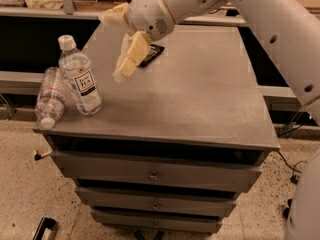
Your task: Move blue plastic bottle near water bottle
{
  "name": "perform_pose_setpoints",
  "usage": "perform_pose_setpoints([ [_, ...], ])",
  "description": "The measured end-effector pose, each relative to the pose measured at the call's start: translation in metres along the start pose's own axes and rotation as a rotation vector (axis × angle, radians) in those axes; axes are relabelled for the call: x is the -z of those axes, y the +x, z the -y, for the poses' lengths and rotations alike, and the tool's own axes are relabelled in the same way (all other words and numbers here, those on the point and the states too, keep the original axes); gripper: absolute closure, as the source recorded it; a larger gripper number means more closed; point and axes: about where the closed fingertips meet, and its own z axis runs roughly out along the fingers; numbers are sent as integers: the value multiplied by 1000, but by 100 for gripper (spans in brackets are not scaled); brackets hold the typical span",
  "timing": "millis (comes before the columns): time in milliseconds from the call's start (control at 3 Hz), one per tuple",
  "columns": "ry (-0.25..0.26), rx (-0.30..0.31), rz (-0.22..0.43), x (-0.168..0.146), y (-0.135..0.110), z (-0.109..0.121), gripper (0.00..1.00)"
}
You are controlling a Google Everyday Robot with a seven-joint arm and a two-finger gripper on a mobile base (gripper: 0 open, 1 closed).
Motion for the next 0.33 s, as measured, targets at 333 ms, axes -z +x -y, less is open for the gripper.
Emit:
perform_pose_setpoints([
  [333, 0, 0, 0, 0, 0, 0, 0],
])
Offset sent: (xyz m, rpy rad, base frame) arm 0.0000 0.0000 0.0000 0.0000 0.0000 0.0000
